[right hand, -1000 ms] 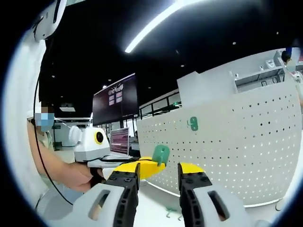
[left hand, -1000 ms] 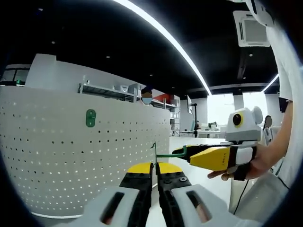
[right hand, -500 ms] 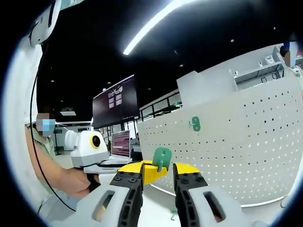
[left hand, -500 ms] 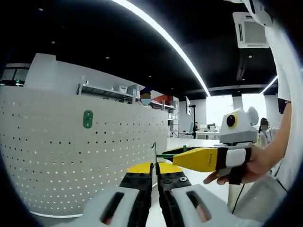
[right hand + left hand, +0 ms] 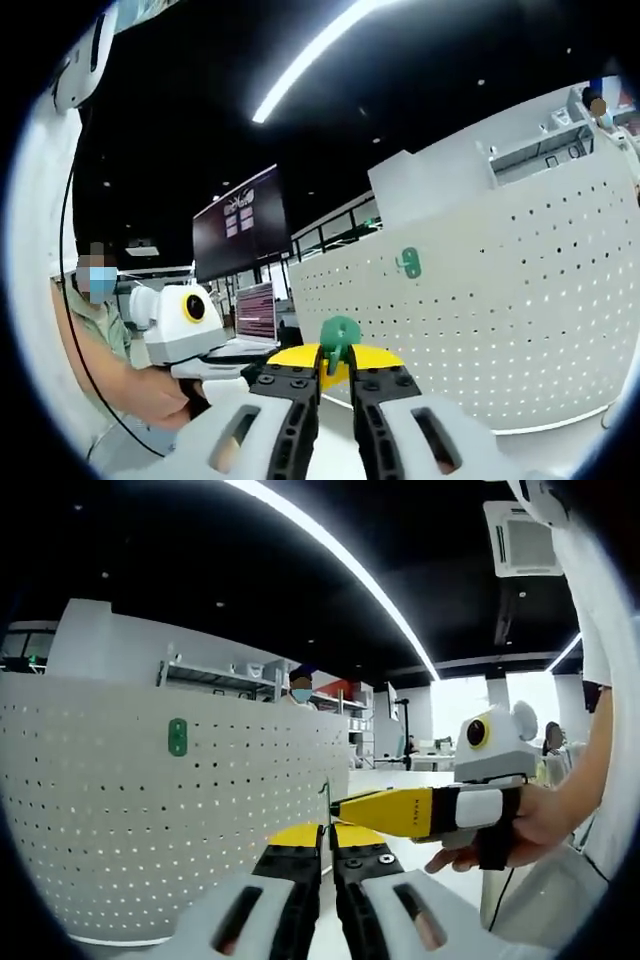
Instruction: Insert the hook assembly into the mounting plate slot until the hook locks in place.
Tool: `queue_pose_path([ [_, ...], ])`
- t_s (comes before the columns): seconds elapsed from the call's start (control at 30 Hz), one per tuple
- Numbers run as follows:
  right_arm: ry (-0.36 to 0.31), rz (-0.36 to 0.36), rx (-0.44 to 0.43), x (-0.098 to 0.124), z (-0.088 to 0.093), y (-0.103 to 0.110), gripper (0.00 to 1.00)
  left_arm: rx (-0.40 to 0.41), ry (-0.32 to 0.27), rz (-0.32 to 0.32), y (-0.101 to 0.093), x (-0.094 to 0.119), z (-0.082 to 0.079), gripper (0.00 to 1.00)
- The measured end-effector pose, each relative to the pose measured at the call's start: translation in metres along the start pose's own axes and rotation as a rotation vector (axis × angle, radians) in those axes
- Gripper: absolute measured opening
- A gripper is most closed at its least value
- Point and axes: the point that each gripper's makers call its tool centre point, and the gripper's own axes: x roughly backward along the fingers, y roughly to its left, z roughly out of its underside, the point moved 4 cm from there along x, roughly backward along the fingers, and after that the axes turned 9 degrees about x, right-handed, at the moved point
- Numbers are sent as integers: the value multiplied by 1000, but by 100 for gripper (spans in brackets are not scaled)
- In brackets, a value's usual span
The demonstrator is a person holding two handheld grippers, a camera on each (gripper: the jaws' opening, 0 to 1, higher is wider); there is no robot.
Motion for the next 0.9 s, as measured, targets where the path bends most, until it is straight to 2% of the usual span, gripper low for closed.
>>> queue_pose_path([
  [0.53,7,50,3,0,0,0,1,-10,13,-9,-2,0,-2,2],
  [0.9,23,38,-6,1,0,0,1,-5,13,-5,-3,1,-1,2],
])
